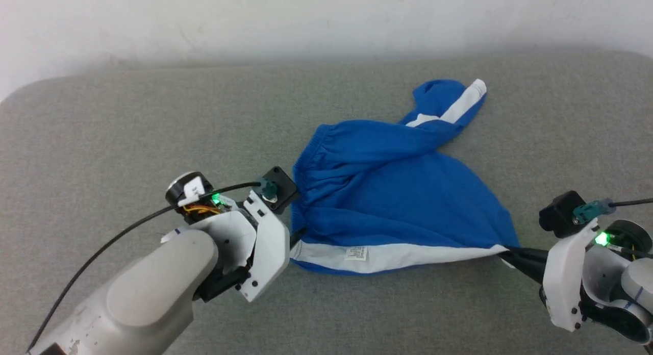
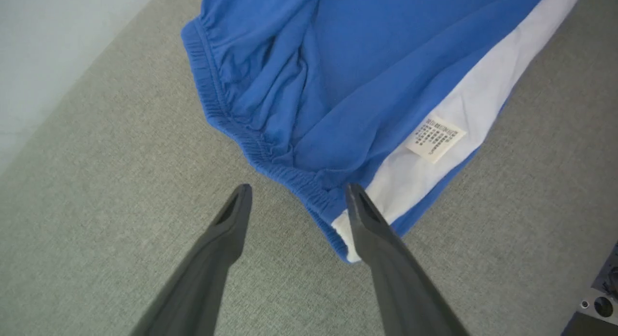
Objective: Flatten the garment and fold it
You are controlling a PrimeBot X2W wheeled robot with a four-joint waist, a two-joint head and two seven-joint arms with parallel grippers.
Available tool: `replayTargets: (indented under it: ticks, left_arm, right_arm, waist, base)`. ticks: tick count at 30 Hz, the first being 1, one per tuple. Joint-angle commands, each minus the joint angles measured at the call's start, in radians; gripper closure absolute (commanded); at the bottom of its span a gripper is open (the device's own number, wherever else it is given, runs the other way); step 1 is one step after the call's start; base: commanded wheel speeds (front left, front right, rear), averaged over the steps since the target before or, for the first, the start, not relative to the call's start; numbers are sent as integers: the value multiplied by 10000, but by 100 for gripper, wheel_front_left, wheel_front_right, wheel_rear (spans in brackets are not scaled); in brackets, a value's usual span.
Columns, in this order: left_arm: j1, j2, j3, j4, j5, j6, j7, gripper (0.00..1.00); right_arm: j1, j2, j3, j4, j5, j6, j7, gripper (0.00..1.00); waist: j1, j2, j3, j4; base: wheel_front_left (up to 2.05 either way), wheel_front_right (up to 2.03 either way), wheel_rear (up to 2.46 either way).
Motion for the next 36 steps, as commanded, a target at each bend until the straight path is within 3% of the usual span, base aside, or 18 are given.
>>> replayTargets:
  ticks: [1,10,11,12,19,28,36]
  left_arm:
    - [-249,117,-258,46,-207,-31,189,0]
    - [-1187,512,-2691,896,-1271,-32,1114,0]
    - [-1231,537,-2938,995,-1304,-32,1121,71]
    - [-1251,551,-3118,1080,-1361,-32,1099,100]
    - [-1308,721,-3339,1117,-1634,-32,-158,100]
    - [-1523,992,-1655,201,-2089,718,-2743,100]
    - [-3486,204,-271,89,-2145,1006,-3832,100]
  right_arm:
    - [-29,111,-44,-35,-88,-9,31,100]
    - [-290,524,-115,107,-479,-9,98,100]
    - [-288,556,-111,133,-497,-9,83,100]
    - [-280,585,-106,157,-504,-9,74,100]
    - [-157,598,-145,226,-700,-9,-379,100]
    - [-466,356,-1600,-174,-1197,-9,-1969,100]
    - [-2159,552,-3560,-268,-1635,-9,-2114,100]
  waist:
    - [-1,1,250,-192]
    - [-1,1,759,-558]
    - [-1,1,771,-569]
    - [-1,1,774,-576]
    - [-1,1,366,-422]
    - [-1,1,-294,-252]
    - [-1,1,84,-228]
  base:
    - [0,0,0]
    - [0,0,0]
    - [0,0,0]
    - [0,0,0]
    - [0,0,0]
    - [0,0,0]
    - [0,0,0]
